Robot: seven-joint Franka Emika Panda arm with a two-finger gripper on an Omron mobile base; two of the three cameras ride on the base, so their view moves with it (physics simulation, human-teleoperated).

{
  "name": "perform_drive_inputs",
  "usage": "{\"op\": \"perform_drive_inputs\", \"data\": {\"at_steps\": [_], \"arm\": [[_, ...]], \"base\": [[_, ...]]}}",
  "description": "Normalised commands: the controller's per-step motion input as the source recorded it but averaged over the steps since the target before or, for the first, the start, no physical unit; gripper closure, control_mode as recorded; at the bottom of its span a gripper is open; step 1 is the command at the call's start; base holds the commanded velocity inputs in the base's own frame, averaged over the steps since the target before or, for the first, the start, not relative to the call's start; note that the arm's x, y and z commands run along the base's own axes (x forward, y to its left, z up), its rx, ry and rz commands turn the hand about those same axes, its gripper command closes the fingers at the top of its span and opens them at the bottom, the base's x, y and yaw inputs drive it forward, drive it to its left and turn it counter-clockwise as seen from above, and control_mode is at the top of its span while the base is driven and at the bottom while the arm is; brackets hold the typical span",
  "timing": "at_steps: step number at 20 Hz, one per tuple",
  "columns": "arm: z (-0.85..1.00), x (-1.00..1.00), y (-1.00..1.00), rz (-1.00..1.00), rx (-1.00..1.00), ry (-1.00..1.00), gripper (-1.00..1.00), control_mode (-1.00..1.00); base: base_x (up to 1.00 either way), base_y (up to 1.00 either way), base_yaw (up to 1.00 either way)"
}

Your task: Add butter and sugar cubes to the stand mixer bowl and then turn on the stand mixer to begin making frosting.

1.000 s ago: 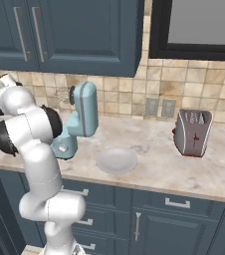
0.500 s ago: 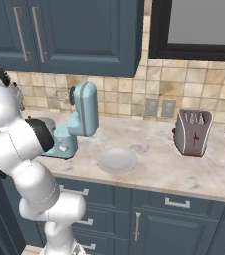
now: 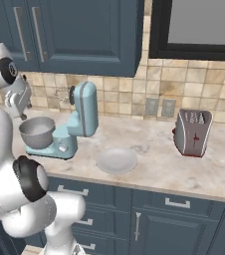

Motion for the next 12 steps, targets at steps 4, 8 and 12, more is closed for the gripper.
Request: {"op": "perform_drive_inputs", "data": {"at_steps": [4, 8, 12], "arm": [[0.54, -0.13, -1.00, 0.00, 0.21, 0.00, -1.00, -1.00], [0.33, 0.00, -0.95, 0.03, 0.12, 0.05, -1.00, -1.00], [0.09, 0.00, -0.94, 0.00, 0.21, 0.02, -1.00, -1.00]], "base": [[0.00, 0.00, 0.00], [0.00, 0.00, 0.00], [0.00, 0.00, 0.00]]}}
